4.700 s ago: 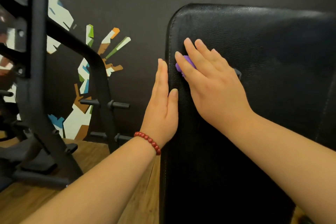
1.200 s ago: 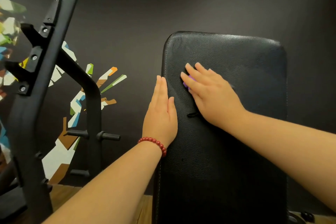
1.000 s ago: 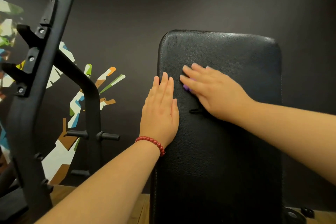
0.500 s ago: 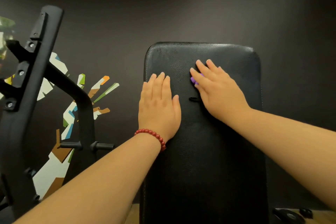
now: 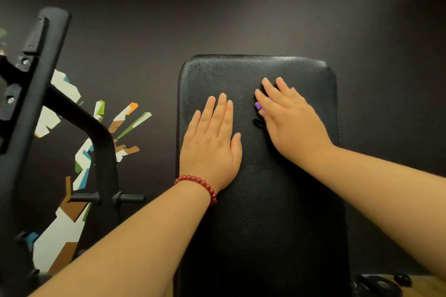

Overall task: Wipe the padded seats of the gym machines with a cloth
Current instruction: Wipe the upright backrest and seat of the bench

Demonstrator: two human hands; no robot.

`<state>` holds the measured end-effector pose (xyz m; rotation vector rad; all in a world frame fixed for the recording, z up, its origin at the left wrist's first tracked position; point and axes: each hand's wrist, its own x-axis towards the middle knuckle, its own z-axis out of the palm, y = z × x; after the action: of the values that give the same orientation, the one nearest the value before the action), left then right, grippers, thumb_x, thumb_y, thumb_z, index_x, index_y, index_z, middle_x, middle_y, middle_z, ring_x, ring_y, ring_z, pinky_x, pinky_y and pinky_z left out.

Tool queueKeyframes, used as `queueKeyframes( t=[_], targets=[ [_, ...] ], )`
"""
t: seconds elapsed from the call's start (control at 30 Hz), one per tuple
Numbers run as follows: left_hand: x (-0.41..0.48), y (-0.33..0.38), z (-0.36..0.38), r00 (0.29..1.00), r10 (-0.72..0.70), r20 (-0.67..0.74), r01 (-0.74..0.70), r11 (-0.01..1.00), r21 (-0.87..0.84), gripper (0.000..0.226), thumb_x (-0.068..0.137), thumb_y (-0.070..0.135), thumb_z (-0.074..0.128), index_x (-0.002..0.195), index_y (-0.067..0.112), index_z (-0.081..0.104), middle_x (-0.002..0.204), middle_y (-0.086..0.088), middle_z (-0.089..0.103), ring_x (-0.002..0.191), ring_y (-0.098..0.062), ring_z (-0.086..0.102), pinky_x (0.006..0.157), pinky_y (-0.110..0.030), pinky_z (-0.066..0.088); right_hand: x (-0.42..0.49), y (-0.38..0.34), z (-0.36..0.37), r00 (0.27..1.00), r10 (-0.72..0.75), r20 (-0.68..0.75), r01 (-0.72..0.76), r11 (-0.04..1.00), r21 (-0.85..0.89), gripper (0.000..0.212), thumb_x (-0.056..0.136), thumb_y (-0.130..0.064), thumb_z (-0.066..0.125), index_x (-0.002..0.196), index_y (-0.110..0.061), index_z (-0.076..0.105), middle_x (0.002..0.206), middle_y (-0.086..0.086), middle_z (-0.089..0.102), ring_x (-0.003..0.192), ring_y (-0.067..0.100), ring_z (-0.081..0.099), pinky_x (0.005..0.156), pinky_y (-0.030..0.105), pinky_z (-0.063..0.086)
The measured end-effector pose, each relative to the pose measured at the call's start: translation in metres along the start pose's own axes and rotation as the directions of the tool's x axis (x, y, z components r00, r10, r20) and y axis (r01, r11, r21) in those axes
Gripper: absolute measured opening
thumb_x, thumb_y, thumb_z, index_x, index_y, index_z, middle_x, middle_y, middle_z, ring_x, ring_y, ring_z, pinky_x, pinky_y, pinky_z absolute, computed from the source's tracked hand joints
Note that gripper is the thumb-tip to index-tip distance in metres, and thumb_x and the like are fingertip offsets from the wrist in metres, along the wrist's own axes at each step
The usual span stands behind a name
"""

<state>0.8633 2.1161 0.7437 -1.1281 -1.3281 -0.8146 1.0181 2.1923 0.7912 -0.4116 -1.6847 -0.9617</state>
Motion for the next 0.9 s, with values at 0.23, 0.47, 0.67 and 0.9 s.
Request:
queueKeyframes(
  t=[0.23,0.47,0.67,0.9],
  targets=[
    [0.000,0.001,0.002,1.000,-0.011,-0.016,0.011,1.000,-0.001,0.061,0.095,0.036,0.028,0.148,0.007,0.033,0.156,-0.008,0.031,0.145,-0.022,0.025,0.117,-0.036,0.011,-0.034,-0.015,-0.002,1.000,-0.001,0.026,0.000,0.999,0.049,0.054,0.096,-0.039,0.038,0.137,-0.008,0.052,0.146,0.014,0.046,0.135,0.036,0.042,0.108,0.048,0.035],
    [0.001,0.001,0.001,1.000,-0.006,-0.027,0.007,1.000,0.017,0.061,0.095,0.036,0.029,0.148,0.006,0.034,0.155,-0.008,0.032,0.144,-0.023,0.027,0.117,-0.036,0.012,0.009,0.001,-0.002,0.995,0.089,0.035,-0.090,0.996,0.016,0.048,0.097,-0.024,0.030,0.131,-0.001,0.055,0.140,0.017,0.051,0.131,0.042,0.044,0.104,0.055,0.038],
    [-0.001,0.004,0.000,0.996,0.087,-0.025,-0.086,0.996,0.033,0.059,0.095,0.034,0.030,0.145,0.004,0.038,0.153,-0.011,0.035,0.144,-0.025,0.029,0.117,-0.039,0.016,-0.038,0.007,-0.006,0.949,-0.314,0.043,0.309,0.947,0.092,0.043,0.096,-0.024,0.039,0.127,-0.004,0.061,0.134,0.012,0.058,0.127,0.032,0.052,0.105,0.043,0.039],
    [0.001,0.004,0.000,0.994,0.109,-0.023,-0.108,0.994,0.023,0.058,0.095,0.033,0.031,0.145,0.006,0.040,0.152,-0.010,0.038,0.141,-0.025,0.034,0.116,-0.037,0.017,0.008,0.026,-0.011,0.998,-0.055,0.034,0.053,0.997,0.053,0.045,0.095,-0.021,0.036,0.125,0.002,0.059,0.132,0.019,0.057,0.123,0.041,0.053,0.099,0.055,0.042]
  ],
)
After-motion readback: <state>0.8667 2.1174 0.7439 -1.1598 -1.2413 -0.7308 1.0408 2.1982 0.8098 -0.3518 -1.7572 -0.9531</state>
